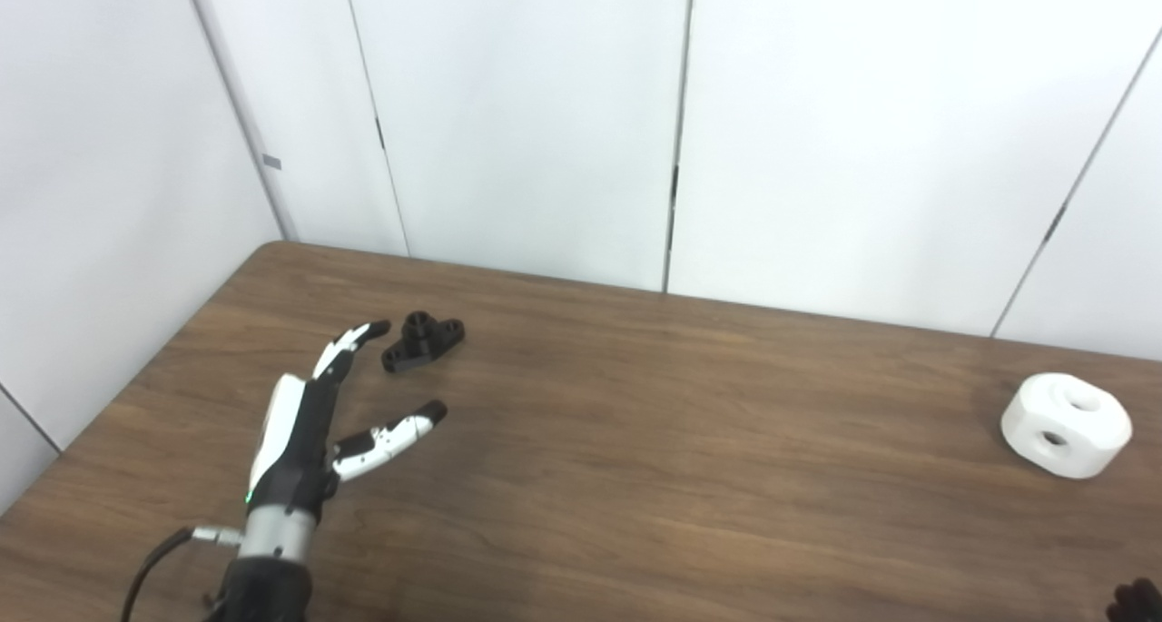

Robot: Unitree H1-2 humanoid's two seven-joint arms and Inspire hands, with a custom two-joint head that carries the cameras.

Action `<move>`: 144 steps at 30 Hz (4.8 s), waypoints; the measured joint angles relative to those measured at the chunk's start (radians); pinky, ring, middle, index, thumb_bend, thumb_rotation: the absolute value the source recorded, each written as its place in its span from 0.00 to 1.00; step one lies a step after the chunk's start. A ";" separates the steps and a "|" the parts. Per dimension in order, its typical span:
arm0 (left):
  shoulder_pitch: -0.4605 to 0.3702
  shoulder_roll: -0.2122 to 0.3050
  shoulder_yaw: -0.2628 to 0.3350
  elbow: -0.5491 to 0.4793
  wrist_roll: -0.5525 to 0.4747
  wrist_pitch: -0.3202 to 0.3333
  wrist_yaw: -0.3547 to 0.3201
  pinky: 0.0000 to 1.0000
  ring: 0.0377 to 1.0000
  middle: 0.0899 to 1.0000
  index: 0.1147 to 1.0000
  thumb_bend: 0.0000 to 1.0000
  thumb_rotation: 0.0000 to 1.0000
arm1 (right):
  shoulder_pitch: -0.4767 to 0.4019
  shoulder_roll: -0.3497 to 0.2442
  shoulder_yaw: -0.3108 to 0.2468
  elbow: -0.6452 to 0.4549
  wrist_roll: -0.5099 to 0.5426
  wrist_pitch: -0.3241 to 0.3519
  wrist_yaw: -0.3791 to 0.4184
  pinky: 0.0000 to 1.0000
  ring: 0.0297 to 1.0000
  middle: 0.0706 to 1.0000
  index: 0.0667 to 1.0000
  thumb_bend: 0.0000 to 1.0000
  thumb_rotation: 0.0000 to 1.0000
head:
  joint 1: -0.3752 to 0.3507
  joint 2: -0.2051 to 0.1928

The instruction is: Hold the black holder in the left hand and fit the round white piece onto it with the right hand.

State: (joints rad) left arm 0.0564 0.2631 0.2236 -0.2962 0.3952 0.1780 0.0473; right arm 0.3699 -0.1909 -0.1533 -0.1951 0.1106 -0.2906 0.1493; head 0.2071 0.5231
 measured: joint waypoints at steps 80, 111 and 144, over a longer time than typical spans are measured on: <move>-0.409 0.189 -0.241 0.772 0.128 0.039 0.234 0.99 0.92 0.84 0.67 0.94 0.30 | 0.017 0.001 0.009 -0.054 0.012 0.078 -0.027 1.00 1.00 1.00 1.00 0.59 1.00 | -0.020 0.035; -0.412 0.195 -0.255 0.769 0.126 0.041 0.240 0.97 0.93 0.84 0.52 0.88 0.12 | 0.028 0.008 0.013 -0.074 -0.013 0.096 -0.037 1.00 1.00 1.00 1.00 0.60 1.00 | -0.028 0.049; -0.412 0.209 -0.310 0.782 0.176 0.027 0.311 0.95 0.88 0.75 0.42 0.52 0.05 | 0.034 0.010 0.021 -0.103 -0.015 0.138 -0.045 1.00 1.00 1.00 1.00 0.62 1.00 | -0.034 0.058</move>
State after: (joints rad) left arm -0.3554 0.4719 -0.0861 0.4859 0.5715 0.2045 0.3580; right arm 0.4044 -0.1811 -0.1325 -0.2985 0.0953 -0.1522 0.1046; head 0.1733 0.5814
